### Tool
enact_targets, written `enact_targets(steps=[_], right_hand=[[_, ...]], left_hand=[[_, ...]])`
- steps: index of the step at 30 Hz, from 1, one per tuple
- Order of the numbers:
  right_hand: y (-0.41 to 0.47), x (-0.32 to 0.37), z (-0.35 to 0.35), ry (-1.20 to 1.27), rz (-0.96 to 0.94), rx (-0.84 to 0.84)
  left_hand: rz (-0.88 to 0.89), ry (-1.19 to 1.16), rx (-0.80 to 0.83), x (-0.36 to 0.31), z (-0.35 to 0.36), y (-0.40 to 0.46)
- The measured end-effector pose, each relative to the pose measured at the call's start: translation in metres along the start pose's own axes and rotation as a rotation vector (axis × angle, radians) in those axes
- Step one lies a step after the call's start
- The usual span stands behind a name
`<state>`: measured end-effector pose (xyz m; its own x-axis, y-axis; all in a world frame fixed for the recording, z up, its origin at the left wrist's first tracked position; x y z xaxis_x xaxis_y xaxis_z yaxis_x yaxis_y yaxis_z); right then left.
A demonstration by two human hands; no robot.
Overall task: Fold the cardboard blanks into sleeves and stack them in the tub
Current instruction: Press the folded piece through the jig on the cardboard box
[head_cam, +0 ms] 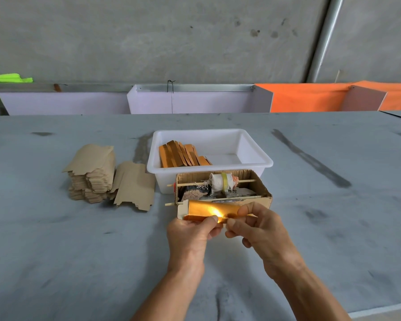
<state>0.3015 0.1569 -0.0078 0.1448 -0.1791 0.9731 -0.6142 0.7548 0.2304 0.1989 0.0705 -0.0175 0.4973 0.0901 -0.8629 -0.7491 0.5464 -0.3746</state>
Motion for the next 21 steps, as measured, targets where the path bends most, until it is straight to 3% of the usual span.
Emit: enact_targets(steps=[21], right_hand=[[0.001, 0.000, 0.012, 0.018, 0.044, -0.044]], left_hand=[[0.002, -0.014, 0.003, 0.001, -0.003, 0.000]])
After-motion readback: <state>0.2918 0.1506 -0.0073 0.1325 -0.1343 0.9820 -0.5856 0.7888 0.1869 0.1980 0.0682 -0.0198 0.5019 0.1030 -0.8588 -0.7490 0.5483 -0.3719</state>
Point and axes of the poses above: each hand's wrist, its own y-axis towards the middle knuckle, its own z-axis out of the palm, x = y × z, the point moved 3 cm from there along y, towards the middle knuckle, and after that the axes turned 15 degrees about -z, right-handed, at the moved point
